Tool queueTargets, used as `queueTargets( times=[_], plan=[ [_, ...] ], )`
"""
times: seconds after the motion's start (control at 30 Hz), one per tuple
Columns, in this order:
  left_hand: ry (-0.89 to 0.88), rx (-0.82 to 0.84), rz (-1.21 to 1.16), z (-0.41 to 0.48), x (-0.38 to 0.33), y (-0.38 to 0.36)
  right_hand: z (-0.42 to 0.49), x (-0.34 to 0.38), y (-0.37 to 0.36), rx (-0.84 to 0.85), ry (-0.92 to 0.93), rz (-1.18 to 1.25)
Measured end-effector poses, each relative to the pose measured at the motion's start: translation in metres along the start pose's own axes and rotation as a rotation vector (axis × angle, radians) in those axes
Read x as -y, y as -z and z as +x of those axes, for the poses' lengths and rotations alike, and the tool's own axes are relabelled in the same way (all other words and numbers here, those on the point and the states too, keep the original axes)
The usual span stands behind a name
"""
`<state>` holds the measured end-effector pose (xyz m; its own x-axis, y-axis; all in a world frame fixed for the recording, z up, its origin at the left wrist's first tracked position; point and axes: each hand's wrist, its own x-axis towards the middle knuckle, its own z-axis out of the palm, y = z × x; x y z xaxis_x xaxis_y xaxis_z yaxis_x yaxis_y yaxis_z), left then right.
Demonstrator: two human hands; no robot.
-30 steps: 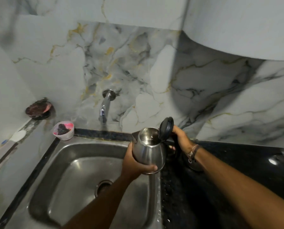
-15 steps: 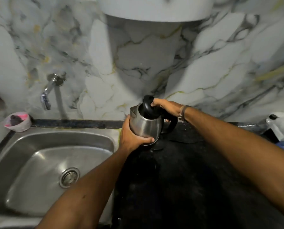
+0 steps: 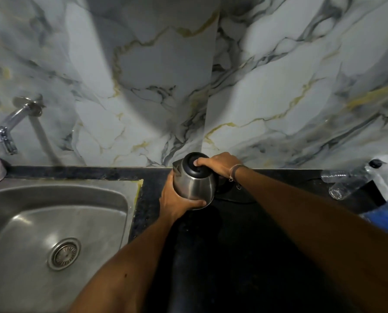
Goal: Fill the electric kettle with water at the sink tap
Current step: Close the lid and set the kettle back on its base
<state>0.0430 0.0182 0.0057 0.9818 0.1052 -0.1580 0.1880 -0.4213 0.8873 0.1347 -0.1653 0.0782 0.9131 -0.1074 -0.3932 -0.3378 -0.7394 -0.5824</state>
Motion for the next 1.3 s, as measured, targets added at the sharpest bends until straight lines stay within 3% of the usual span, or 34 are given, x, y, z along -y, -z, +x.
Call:
queueTargets(
  times=[0.57,1.3],
  plan=[
    [0.064,-0.017,0.011,0.020,0.015,-0.012,0.028,-0.007,-0.014,0.060,0.101,-0.113],
    [0.053,-0.028,0.019,0.023,0.029,-0.016,0.013,-0.009,-0.012,0.065,0.117,0.029]
  ],
)
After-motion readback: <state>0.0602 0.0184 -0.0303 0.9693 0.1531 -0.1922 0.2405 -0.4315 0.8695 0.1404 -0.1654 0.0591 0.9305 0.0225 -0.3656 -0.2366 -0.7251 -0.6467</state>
